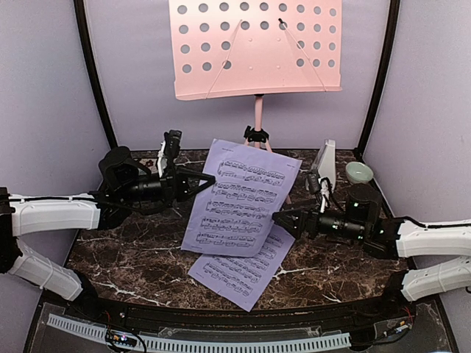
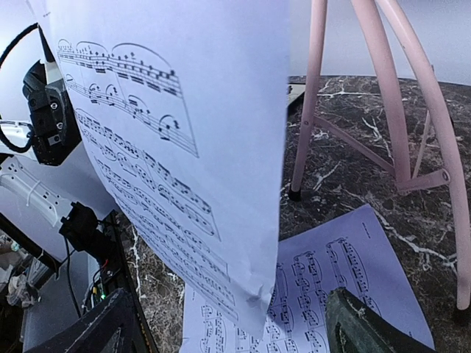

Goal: Set up the instrument practice props

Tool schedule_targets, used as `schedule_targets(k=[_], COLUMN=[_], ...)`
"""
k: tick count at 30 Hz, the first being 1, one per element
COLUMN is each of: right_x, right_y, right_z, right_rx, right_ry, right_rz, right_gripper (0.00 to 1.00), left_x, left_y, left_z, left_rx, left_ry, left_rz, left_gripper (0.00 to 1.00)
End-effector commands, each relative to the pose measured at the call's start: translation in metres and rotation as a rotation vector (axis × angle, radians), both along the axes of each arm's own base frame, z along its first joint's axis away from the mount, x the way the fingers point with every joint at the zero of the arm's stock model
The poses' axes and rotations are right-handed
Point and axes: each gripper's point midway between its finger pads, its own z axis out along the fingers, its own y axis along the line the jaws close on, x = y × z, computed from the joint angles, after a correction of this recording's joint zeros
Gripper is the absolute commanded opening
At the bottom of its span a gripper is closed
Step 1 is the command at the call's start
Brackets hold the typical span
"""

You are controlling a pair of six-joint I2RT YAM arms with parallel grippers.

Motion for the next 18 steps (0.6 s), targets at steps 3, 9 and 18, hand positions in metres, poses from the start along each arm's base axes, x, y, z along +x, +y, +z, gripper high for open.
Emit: schedule_targets(k=[3, 9, 18], right_x=[0.001, 0.001, -0.001], right_y=[0.000, 0.002, 0.018], right_z=[0.039, 0.057, 0.095], right_rx=[0.089, 0.130, 0.203], right_ry=[-0.075, -0.099, -0.139], right_rz=[0.028, 0.048, 0.124], right_gripper=[0.90, 0.88, 0.80], left_x=[-0.013, -0.013, -0.011], left_y=[0.005, 0.005, 0.006], left_z=[0.044, 0.056, 0.073], left_rx=[-0.085, -0.114, -0.164], left_ry=[-0.082, -0.092, -0.104], left_rz=[-0.036, -0.043, -0.033], left_gripper=[0.00, 0.00, 0.00])
